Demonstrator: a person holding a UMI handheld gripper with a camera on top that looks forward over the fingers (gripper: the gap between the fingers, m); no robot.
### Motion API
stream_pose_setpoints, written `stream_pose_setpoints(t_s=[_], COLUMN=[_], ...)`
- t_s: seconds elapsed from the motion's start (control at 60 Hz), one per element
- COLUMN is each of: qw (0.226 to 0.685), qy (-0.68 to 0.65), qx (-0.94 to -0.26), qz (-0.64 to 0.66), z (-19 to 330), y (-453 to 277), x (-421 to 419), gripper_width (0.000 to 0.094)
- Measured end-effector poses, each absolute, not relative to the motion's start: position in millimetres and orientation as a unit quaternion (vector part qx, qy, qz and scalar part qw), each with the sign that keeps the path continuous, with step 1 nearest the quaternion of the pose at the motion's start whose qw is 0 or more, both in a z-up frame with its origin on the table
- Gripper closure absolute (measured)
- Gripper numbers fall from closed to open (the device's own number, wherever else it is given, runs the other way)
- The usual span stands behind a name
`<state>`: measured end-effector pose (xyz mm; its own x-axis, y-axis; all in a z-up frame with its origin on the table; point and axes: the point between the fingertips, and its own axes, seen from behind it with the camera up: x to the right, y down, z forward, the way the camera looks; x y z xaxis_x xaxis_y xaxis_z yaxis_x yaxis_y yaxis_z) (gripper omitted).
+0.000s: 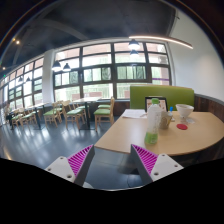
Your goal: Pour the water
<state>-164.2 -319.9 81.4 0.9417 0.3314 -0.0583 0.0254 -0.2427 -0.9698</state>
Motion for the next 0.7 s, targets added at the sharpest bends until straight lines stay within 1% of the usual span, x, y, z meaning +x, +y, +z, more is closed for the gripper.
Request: stream_pose_setpoints(t_s=[0.083, 0.15, 0.167, 0.2, 0.233, 0.283, 0.317, 0.333, 0.4, 0.417, 0.45, 0.517, 0.55, 0.583, 0.6, 0.7], qw=[0.624, 0.628, 0.628, 0.633, 0.638, 0.649, 0.661, 0.666, 0.686, 0.691, 0.697, 0.702, 0.705, 0.706, 0.706, 0.702], qy=[-0.105, -0.098, -0.098, -0.090, -0.083, -0.080, -0.076, -0.078, -0.074, -0.068, -0.059, -0.053, -0.052, -0.055, -0.053, -0.046], qx=[-0.765, -0.764, -0.764, -0.762, -0.760, -0.753, -0.744, -0.740, -0.722, -0.719, -0.714, -0.710, -0.707, -0.706, -0.706, -0.710], qz=[0.121, 0.111, 0.110, 0.103, 0.094, 0.075, 0.060, 0.056, 0.046, 0.041, 0.029, -0.004, -0.014, -0.015, -0.019, -0.019], z=[90, 88, 91, 87, 87, 88, 93, 94, 98, 100, 97, 90, 91, 88, 86, 85], y=[-311, -300, -295, -291, -283, -264, -265, -244, -219, -227, -205, -167, -166, -140, -140, -106], x=[-157, -146, -125, -135, -123, -100, -99, -78, -65, -75, -62, -36, -45, -34, -44, -39], gripper_width=[0.0128, 0.0130, 0.0132, 0.0131, 0.0131, 0.0130, 0.0129, 0.0131, 0.0132, 0.0136, 0.0145, 0.0145, 0.0142, 0.0138, 0.0138, 0.0152])
